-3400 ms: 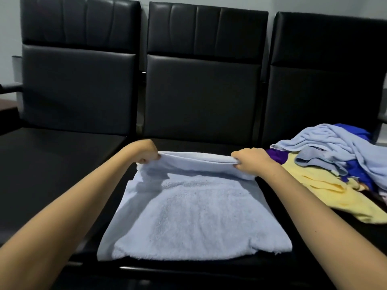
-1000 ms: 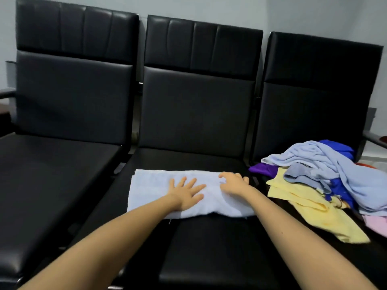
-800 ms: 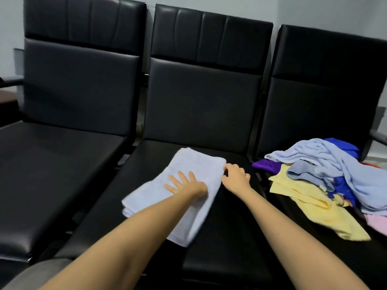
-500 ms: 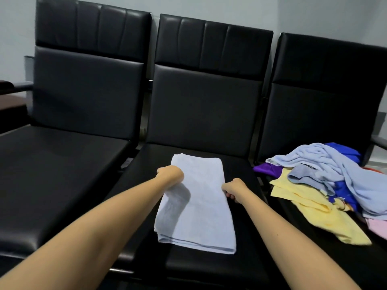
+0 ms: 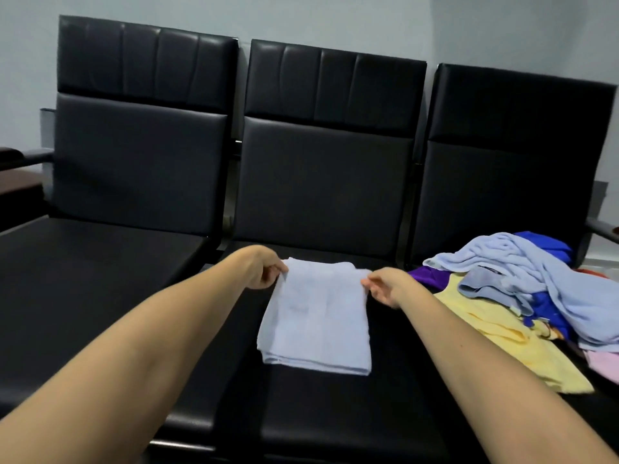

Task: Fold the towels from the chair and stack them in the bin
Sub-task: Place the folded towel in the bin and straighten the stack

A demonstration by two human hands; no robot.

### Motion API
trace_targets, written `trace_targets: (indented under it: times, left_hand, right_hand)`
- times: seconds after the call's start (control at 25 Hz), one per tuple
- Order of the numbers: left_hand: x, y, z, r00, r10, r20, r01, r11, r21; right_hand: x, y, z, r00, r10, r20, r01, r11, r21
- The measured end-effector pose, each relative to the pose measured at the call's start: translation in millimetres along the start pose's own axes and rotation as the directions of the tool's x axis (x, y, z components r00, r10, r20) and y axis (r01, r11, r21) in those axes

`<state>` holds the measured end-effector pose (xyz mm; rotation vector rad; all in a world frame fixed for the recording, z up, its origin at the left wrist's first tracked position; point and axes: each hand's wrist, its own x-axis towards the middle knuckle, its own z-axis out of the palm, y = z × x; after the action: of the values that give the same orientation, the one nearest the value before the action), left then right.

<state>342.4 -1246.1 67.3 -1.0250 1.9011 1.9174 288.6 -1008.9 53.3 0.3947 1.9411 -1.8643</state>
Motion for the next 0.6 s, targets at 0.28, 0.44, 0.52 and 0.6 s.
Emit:
trace_targets:
  times: [0.28, 0.44, 0.52, 0.6]
  left_hand:
    - [-30, 63, 4, 0.833, 0.552, 0.027, -0.477, 0.743, -0.47]
    - [-11, 7, -6, 0.87, 0.459, 0.182, -0.467, 0.884, 0.003]
    - [-3, -25, -12, 0.952, 0.202, 0.231, -0.293, 0.823, 0.487]
    - [-2, -41, -14, 0.985, 0.0, 0.173, -0.124, 0.7, 0.703]
  right_hand:
    - [-17, -81, 8, 0.845, -0.533, -0.041, 0.528, 0.819, 0.225]
    - [-9, -35, -4, 0.961, -0.256, 0.106, 0.258, 0.966, -0.012]
    - [-6, 3, -19, 0.98, 0.101, 0.174, -0.016, 0.9, -0.436]
    - [-9, 24, -30, 0.942, 0.308, 0.133, -0.109, 0.655, -0.747]
